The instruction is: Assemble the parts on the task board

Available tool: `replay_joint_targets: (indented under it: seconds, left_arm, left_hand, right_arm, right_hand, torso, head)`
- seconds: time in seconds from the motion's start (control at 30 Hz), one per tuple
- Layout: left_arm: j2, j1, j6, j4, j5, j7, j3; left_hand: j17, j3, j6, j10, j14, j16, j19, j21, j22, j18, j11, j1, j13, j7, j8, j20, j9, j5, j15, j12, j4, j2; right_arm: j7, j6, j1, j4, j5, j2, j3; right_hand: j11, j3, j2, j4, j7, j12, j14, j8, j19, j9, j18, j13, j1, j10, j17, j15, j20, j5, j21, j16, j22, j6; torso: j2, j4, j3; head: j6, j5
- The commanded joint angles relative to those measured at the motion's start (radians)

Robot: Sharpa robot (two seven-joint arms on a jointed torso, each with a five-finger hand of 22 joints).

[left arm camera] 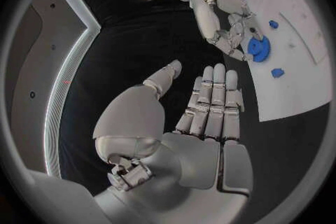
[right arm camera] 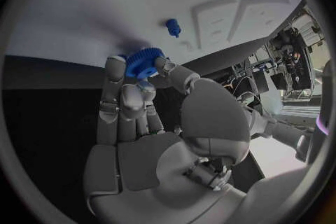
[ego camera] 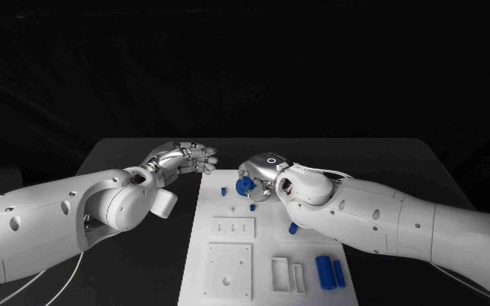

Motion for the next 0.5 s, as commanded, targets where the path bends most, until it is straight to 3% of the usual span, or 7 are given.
replay_joint_targets:
  seconds: [0.03,0.17,0.5]
  left_arm:
    - [0.002,0.001,0.018,0.002,-0.005,0.003,0.001]
    - [0.003,0.001,0.022,0.001,-0.011,0.002,0.001]
    - [0.018,0.001,0.025,-0.014,-0.012,0.002,0.001]
  left_hand:
    - [0.002,0.000,-0.002,0.005,0.004,-0.005,-0.005,0.002,0.011,0.015,-0.001,-0.010,-0.001,0.020,-0.006,-0.002,-0.001,-0.004,0.001,-0.004,-0.004,-0.003]
    - [0.002,0.000,-0.002,0.006,0.004,-0.005,-0.005,0.002,0.011,0.015,-0.001,-0.011,-0.001,0.020,-0.006,-0.002,-0.001,-0.004,0.001,-0.004,-0.004,-0.003]
    - [0.002,0.001,-0.002,0.005,0.004,-0.005,-0.005,0.002,0.011,0.015,-0.001,-0.012,-0.001,0.020,-0.007,-0.002,-0.001,-0.004,0.001,-0.004,-0.004,-0.003]
  right_arm:
    - [0.003,0.023,-0.006,-0.010,-0.002,0.001,-0.005]
    - [0.004,0.026,-0.007,-0.011,0.002,0.001,-0.005]
    - [0.003,0.032,-0.008,-0.006,0.005,-0.005,-0.005]
  right_hand:
    - [0.000,0.003,-0.011,0.001,0.025,-0.003,-0.001,0.003,0.037,-0.001,0.014,-0.002,-0.003,-0.005,0.002,-0.002,-0.028,0.004,-0.004,-0.007,0.015,0.077]
    - [0.003,0.002,-0.017,0.005,0.029,-0.005,-0.001,-0.006,0.037,-0.005,0.014,-0.003,-0.008,-0.008,0.004,0.001,-0.027,0.015,-0.005,-0.011,0.016,0.064]
    - [0.009,-0.002,-0.025,0.012,0.035,-0.006,0.001,-0.015,0.038,-0.008,0.014,-0.003,-0.012,-0.010,0.007,0.007,-0.027,0.037,-0.007,-0.014,0.016,0.049]
  torso:
    - [0.001,-0.0005,0.0004]
    - [0.001,-0.0003,-0.0001]
    - [0.001,-0.0023,-0.0010]
  head:
    - [-0.001,0.001]
    - [0.002,0.001]
    - [-0.005,0.001]
